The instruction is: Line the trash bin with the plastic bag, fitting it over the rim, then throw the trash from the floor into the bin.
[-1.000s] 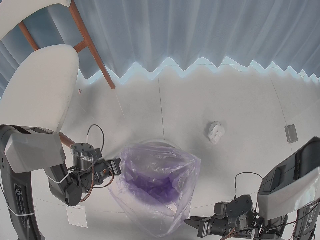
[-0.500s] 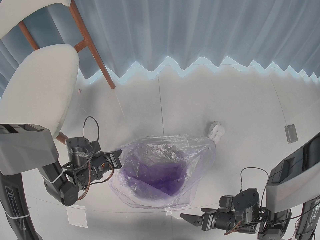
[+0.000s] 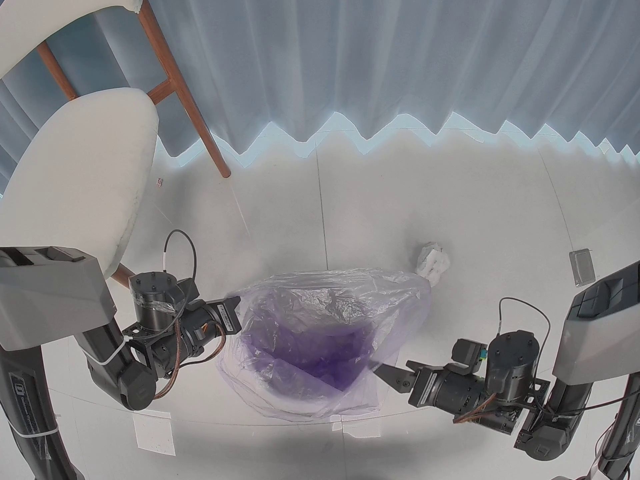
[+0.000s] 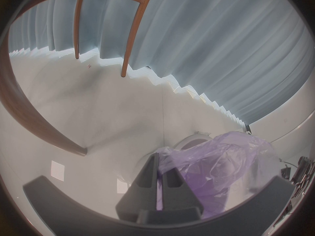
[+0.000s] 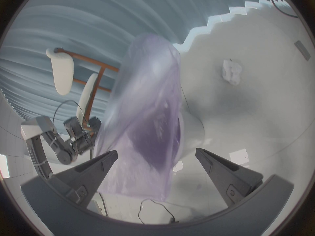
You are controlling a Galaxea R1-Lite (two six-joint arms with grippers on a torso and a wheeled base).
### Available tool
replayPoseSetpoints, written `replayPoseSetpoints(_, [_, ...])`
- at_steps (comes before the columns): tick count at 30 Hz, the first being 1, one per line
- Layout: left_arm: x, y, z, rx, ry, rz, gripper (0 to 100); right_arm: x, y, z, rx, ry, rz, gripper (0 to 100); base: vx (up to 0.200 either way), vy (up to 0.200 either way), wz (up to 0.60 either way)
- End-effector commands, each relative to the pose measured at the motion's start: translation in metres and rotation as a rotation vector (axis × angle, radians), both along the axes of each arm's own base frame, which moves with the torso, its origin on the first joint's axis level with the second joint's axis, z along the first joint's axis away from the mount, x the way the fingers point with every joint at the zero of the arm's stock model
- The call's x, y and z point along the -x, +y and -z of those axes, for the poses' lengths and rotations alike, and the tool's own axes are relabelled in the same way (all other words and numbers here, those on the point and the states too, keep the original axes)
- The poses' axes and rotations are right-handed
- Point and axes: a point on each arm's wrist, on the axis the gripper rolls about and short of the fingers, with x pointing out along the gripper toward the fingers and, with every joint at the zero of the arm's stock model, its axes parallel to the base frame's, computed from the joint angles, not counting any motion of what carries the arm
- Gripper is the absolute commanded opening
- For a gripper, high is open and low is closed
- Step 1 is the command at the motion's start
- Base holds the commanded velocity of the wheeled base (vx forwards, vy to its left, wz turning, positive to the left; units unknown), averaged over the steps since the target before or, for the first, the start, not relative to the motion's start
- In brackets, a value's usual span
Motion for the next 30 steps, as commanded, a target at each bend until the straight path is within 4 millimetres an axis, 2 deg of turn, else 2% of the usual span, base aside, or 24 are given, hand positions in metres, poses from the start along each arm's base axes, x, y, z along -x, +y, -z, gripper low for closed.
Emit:
replayPoseSetpoints(1, [-0.002,-0.001,0.001,-0.025,-0.012,-0.025,0,-0.013,0.004,-0.026,-0.091,-0.112,0.029,100,0.000,0.000,0.00])
replayPoseSetpoints(2, [-0.002,-0.001,0.001,-0.027,-0.013,-0.024,0,-0.013,0.004,-0.027,-0.094,-0.113,0.030,100,0.000,0.000,0.00])
replayPoseSetpoints(3, [-0.002,-0.001,0.000,-0.028,-0.017,-0.022,0,-0.012,0.002,-0.037,-0.116,-0.135,0.032,100,0.000,0.000,0.00])
replayPoseSetpoints(7, [-0.001,-0.002,0.001,-0.030,-0.012,-0.017,0,-0.012,0.001,-0.034,-0.090,-0.111,0.032,100,0.000,0.000,0.00])
replayPoseSetpoints(19, [0.003,-0.008,-0.001,-0.032,-0.018,0.001,0,-0.048,-0.008,-0.045,-0.125,-0.191,0.136,100,0.000,0.000,0.00])
replayPoseSetpoints(25, [0.005,-0.010,-0.002,-0.045,-0.025,-0.007,0,-0.049,-0.004,-0.031,-0.080,-0.175,0.158,100,0.000,0.000,0.00])
replayPoseSetpoints(26, [0.005,-0.010,-0.002,-0.047,-0.026,-0.009,0,-0.050,-0.005,-0.029,-0.060,-0.184,0.171,0,0.000,0.000,0.00])
replayPoseSetpoints(30, [0.005,-0.010,-0.004,-0.046,-0.030,-0.009,0,-0.049,-0.006,-0.028,-0.038,-0.189,0.180,0,0.000,0.000,0.00])
